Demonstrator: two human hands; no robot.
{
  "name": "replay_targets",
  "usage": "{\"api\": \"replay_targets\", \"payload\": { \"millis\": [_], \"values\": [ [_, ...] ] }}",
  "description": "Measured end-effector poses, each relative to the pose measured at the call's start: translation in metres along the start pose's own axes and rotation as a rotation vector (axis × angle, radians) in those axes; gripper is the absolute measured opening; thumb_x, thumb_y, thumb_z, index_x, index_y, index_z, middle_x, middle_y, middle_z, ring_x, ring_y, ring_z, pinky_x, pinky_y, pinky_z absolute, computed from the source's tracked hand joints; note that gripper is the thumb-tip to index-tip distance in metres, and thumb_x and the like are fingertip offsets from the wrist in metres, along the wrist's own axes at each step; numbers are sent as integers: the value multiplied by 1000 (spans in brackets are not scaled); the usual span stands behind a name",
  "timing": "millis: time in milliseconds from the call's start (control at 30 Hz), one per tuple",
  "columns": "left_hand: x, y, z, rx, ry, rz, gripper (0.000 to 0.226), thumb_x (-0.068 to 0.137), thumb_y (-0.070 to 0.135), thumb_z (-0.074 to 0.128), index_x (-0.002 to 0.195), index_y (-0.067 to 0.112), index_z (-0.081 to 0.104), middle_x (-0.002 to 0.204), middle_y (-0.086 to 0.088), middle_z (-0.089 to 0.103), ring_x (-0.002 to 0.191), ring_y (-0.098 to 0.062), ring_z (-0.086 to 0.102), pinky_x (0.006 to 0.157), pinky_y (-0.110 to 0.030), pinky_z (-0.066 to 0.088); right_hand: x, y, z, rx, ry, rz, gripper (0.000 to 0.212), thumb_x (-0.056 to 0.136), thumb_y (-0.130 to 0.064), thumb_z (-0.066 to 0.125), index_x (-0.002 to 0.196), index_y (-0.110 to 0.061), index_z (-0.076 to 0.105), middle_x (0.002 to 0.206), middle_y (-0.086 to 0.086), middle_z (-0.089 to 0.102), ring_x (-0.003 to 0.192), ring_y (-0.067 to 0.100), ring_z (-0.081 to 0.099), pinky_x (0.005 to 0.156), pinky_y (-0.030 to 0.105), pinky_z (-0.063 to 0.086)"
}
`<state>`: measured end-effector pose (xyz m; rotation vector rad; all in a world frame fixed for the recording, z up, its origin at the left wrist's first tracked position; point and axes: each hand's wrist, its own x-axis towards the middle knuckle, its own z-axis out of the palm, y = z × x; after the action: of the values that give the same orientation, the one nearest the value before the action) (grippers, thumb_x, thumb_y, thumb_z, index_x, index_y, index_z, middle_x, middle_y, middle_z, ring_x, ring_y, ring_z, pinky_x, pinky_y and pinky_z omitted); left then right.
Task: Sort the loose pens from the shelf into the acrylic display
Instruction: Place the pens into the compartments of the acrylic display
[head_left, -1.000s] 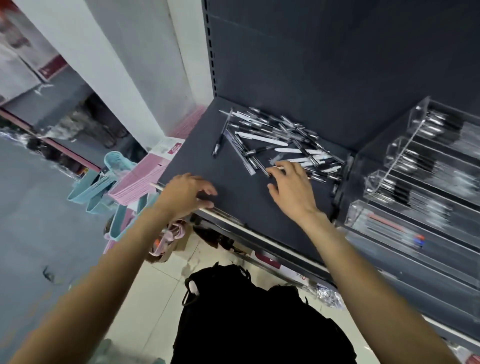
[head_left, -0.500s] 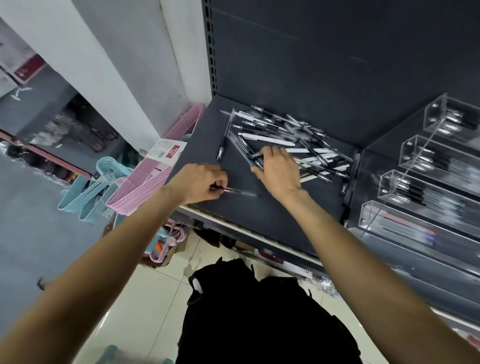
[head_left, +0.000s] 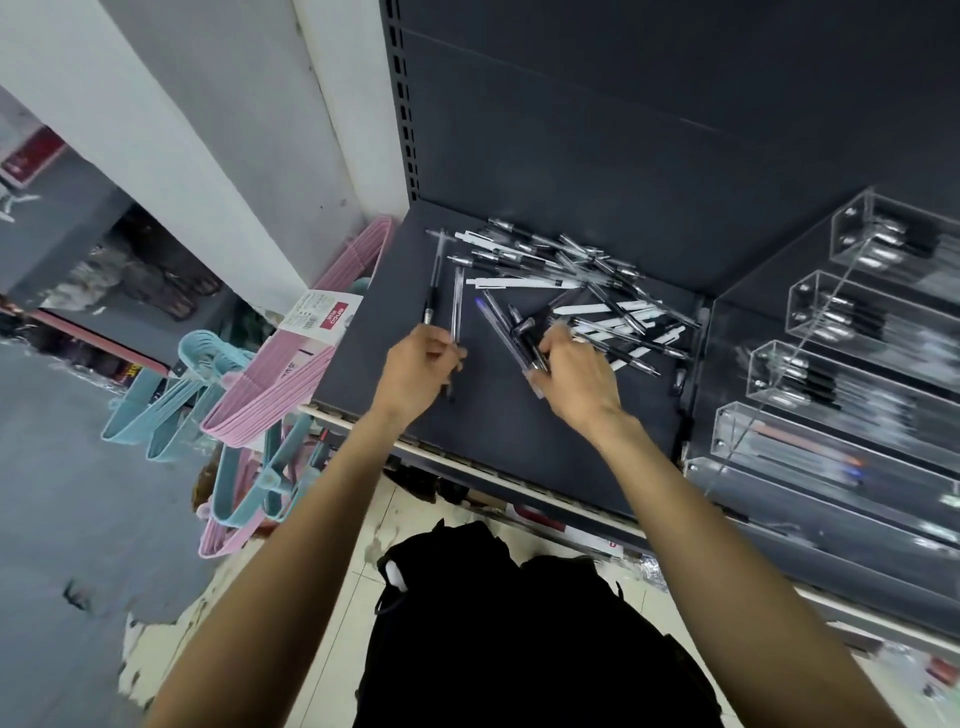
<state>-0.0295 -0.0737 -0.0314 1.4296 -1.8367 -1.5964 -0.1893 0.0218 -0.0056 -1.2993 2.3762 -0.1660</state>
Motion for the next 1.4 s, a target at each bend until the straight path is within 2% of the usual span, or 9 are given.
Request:
{"api": "replay_targets", "payload": {
  "millis": [100,267,333,500,667,800,1000,1167,1400],
  "values": [
    [-7,14,27,-339,-71,-213,26,92,1,56,118,2,51,85,-6,63,73,-13,63,66,-21,57,-14,13,1,297,-24,106,35,88,-26,65,116,-10,53,88,3,66,94,23,62,76,29,44],
    [-20,36,59,-604,-156,-313,17,97,2,46,110,7,56,85,-5,65,67,-13,64,57,-19,54,-39,18,4,722,2,172,30,82,-25,72,106,-16,56,88,1,69,78,15,63,69,27,49],
    [-23,40,68,-660,-151,-343,17,98,2,42,103,8,58,80,-7,63,64,-15,60,53,-18,51,-43,17,4,696,20,160,30,82,-24,72,107,-16,57,86,0,70,78,13,64,72,25,51],
    [-34,32,76,-856,-162,-278,19,98,0,45,107,9,60,89,-3,67,80,-10,64,74,-19,53,-46,21,2,699,63,156,26,81,-22,74,102,-19,61,81,-1,70,70,12,64,71,36,57],
    [-47,20,71,-858,-222,-266,18,96,3,48,108,6,62,94,-6,64,88,-17,60,78,-22,53,-56,18,-5,778,66,100,16,79,-17,75,93,-21,67,74,-5,67,63,12,64,54,24,56],
    [-59,20,62,-976,-250,-307,25,97,1,43,116,3,59,104,-13,60,100,-22,57,91,-30,49,-67,13,-3,786,64,40,16,80,-13,75,92,-21,70,67,-9,64,58,8,63,55,24,56],
    [-77,28,68,-1101,-186,-251,26,101,12,39,117,0,56,112,-11,68,89,-23,62,77,-29,56,-80,0,-9,452,161,-113,22,79,-21,74,101,-22,67,73,-17,57,68,11,63,72,36,55],
    [-80,30,71,-1138,-186,-220,24,101,14,38,111,6,58,95,-1,71,82,-18,67,75,-32,56,-92,10,-19,358,179,-269,29,84,-30,69,113,-26,66,86,-9,67,73,11,64,69,37,55],
    [-97,47,84,-949,-235,-160,20,100,11,43,111,12,59,86,2,69,68,-10,62,66,-23,54,-87,45,-56,529,319,-227,8,87,-25,66,93,-21,70,80,-5,67,66,6,58,63,19,47]
  ]
}}
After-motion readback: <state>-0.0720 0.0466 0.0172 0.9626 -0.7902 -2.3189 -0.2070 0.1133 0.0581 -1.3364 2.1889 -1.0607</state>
